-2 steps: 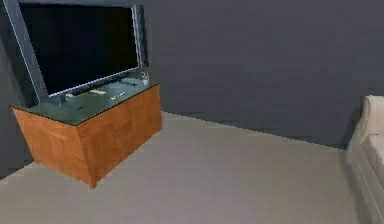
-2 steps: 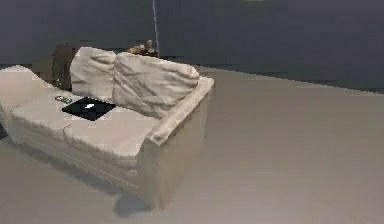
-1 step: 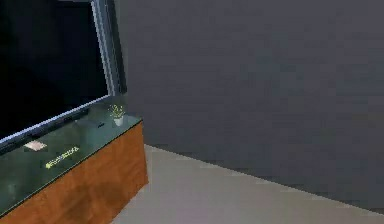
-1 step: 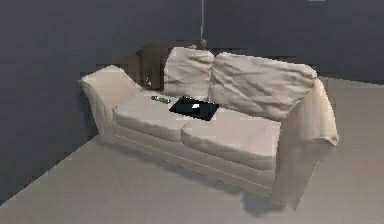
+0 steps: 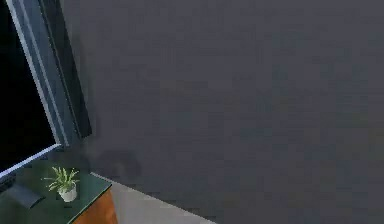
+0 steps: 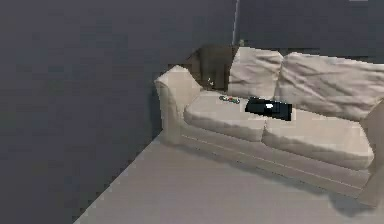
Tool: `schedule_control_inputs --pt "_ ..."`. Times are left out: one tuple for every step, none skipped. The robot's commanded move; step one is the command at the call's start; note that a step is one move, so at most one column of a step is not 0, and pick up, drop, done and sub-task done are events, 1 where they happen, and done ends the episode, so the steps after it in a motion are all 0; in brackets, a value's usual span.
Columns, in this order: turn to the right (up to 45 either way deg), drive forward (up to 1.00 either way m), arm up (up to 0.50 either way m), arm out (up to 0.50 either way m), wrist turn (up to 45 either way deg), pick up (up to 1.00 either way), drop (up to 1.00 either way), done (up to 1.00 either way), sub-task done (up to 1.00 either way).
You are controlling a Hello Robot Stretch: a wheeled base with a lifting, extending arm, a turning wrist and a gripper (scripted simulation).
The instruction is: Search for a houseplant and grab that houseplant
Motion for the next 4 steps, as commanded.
schedule_control_inputs --pt "-45.0 0.00 0.00 0.00 0.0 0.00 0.00 0.00 0.00" --pt "-45.0 0.00 0.00 0.00 0.0 0.00 0.00 0.00 0.00" --pt "-33.0 0.00 0.00 0.00 0.0 0.00 0.00 0.00 0.00" --pt "45.0 0.00 0.00 0.00 0.0 0.00 0.00 0.00 0.00"
